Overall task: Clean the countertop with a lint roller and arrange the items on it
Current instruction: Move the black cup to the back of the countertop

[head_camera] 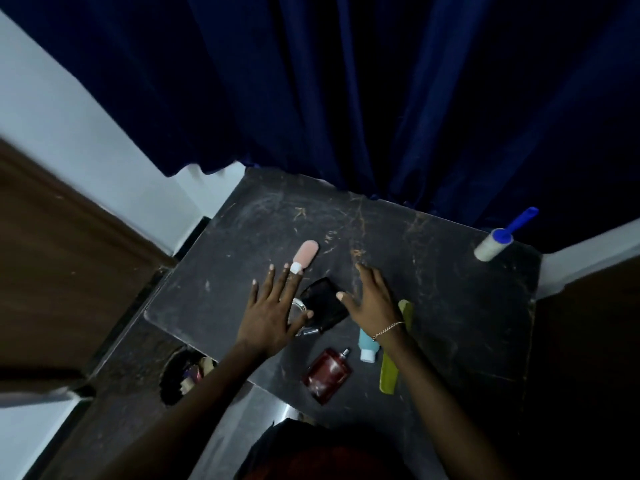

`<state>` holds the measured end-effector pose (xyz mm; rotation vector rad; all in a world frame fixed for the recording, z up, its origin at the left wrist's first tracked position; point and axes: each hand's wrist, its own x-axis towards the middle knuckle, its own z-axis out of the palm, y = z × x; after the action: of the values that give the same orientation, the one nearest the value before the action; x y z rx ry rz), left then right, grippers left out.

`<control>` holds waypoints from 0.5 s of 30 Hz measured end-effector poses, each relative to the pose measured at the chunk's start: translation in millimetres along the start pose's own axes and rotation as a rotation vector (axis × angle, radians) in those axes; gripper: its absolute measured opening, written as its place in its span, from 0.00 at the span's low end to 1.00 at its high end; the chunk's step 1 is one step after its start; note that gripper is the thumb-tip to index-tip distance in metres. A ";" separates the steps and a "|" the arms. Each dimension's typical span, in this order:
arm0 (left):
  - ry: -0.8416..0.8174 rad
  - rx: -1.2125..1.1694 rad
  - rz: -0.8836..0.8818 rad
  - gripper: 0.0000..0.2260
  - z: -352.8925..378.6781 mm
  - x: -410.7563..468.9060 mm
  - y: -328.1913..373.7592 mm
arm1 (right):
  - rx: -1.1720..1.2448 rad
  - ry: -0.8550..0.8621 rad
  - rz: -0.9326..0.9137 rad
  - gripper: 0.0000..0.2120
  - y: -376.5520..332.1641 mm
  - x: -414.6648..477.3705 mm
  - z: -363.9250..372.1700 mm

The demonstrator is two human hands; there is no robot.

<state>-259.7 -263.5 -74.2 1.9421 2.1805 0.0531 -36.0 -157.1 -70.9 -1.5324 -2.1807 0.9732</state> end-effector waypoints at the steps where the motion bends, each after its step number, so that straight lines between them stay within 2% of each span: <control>1: -0.020 -0.003 -0.011 0.38 3.4 -4.7 -2.5 | -0.030 -0.052 0.017 0.39 -4.5 2.8 8.8; 7: -0.082 -0.020 -0.055 0.38 13.2 -8.6 -10.3 | -0.109 -0.238 0.144 0.45 -28.5 11.7 45.4; 11: -0.107 -0.050 -0.041 0.39 20.3 -5.0 -12.0 | -0.150 -0.302 0.218 0.48 -37.3 16.8 56.7; 15: -0.133 -0.089 -0.026 0.39 23.6 1.8 -16.9 | -0.081 -0.287 0.270 0.46 -41.1 17.9 63.0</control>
<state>-272.0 -266.7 -100.4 1.8147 2.0816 0.0157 -109.4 -171.2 -91.1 -1.8634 -2.2627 1.2714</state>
